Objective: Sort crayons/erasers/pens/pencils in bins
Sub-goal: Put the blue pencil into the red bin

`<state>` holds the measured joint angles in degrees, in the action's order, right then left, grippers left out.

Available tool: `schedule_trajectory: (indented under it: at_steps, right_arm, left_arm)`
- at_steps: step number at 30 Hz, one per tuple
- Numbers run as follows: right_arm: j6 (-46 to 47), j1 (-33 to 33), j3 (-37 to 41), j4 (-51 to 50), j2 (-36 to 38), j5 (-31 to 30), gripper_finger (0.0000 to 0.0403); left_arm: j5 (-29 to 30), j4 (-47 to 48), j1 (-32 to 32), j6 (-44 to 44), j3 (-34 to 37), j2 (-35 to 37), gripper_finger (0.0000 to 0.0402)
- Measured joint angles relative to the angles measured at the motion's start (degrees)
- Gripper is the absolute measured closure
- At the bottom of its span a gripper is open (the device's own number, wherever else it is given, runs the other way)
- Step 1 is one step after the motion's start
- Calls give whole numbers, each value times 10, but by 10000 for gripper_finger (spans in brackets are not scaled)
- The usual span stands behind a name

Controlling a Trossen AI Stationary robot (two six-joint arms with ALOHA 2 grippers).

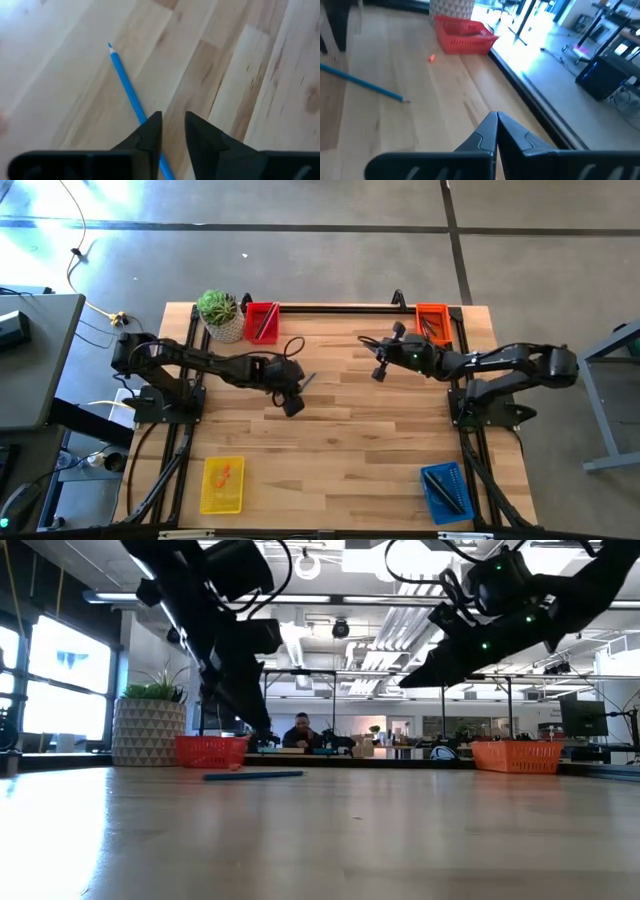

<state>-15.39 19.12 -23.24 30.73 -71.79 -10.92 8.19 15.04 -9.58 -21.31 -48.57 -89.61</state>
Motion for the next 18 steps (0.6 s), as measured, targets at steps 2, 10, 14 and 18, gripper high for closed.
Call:
schedule_trajectory:
  at_steps: [2,10,14,18]
  right_arm:
    - [-6,3,9,13,2,0,402]
    - [-10,2,10,9,2,10,403]
    - [-1,-2,10,1,2,12,403]
    - [5,-2,10,-1,2,14,403]
  left_arm:
    - [-5,1,-2,-6,-3,-15,314]
    - [-13,10,-31,-25,-23,-77,294]
    - [-18,14,-36,-25,-26,-103,294]
    - [-17,15,-41,-24,-27,-117,302]
